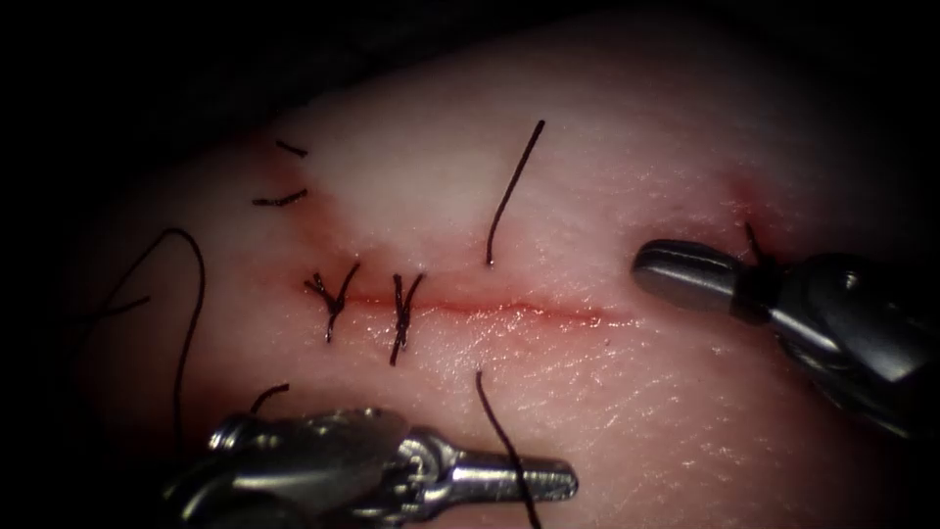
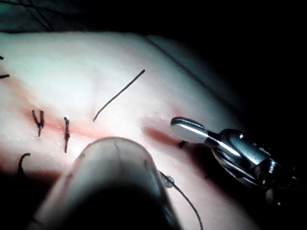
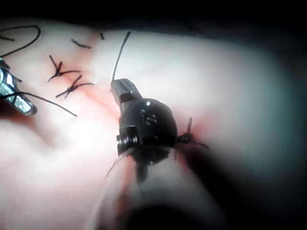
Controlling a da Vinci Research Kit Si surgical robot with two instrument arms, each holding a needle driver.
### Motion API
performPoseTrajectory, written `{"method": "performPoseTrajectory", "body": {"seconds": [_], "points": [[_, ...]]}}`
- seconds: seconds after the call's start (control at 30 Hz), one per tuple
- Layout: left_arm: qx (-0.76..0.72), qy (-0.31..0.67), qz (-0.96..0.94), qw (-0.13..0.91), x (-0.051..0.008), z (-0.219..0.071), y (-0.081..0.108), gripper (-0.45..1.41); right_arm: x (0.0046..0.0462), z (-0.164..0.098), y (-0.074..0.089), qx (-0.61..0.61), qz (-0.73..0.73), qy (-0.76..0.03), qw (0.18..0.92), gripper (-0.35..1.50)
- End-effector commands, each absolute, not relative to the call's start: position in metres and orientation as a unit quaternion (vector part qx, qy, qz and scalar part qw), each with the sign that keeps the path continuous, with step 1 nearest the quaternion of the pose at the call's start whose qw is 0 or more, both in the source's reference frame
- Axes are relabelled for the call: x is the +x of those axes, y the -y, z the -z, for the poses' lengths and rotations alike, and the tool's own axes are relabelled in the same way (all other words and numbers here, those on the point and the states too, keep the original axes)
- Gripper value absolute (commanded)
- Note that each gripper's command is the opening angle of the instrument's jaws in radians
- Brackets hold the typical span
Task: Wound Closure
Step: Pick up working end of suture with left grasper
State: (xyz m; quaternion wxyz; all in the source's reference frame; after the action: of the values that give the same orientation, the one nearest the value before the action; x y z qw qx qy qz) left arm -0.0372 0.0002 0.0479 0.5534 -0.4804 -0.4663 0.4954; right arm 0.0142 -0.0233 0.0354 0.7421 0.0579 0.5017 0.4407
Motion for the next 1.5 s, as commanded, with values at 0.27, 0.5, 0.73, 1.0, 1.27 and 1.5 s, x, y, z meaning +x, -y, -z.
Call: {"method": "performPoseTrajectory", "body": {"seconds": [0.27, 0.5, 0.73, 1.0, 1.27, 1.5], "points": [[-0.545, 0.344, -0.606, 0.466, -0.0366, -0.0486, -0.0001, 0.09, 0.0152, -0.0355, 0.0226, 0.056, -0.440, -0.504, 0.741, -0.28], [-0.581, 0.176, -0.728, 0.319, -0.0352, -0.0484, 0.0036, 0.27, 0.0148, -0.0355, 0.0228, 0.057, -0.438, -0.505, 0.742, -0.21], [-0.594, 0.102, -0.770, 0.211, -0.0322, -0.0462, 0.0051, 0.54, 0.0150, -0.0358, 0.0228, 0.055, -0.438, -0.504, 0.742, -0.23], [-0.580, -0.019, -0.801, 0.148, -0.0343, -0.0419, 0.0020, 0.64, 0.0153, -0.0360, 0.0228, 0.054, -0.439, -0.504, 0.742, -0.21], [-0.565, -0.055, -0.823, 0.017, -0.0382, -0.0413, 0.0022, 0.52, 0.0149, -0.0361, 0.0229, 0.054, -0.438, -0.505, 0.742, -0.15], [-0.546, -0.047, -0.835, -0.037, -0.0391, -0.0424, 0.0014, 0.32, 0.0149, -0.0362, 0.0232, 0.053, -0.436, -0.505, 0.742, -0.15]]}}
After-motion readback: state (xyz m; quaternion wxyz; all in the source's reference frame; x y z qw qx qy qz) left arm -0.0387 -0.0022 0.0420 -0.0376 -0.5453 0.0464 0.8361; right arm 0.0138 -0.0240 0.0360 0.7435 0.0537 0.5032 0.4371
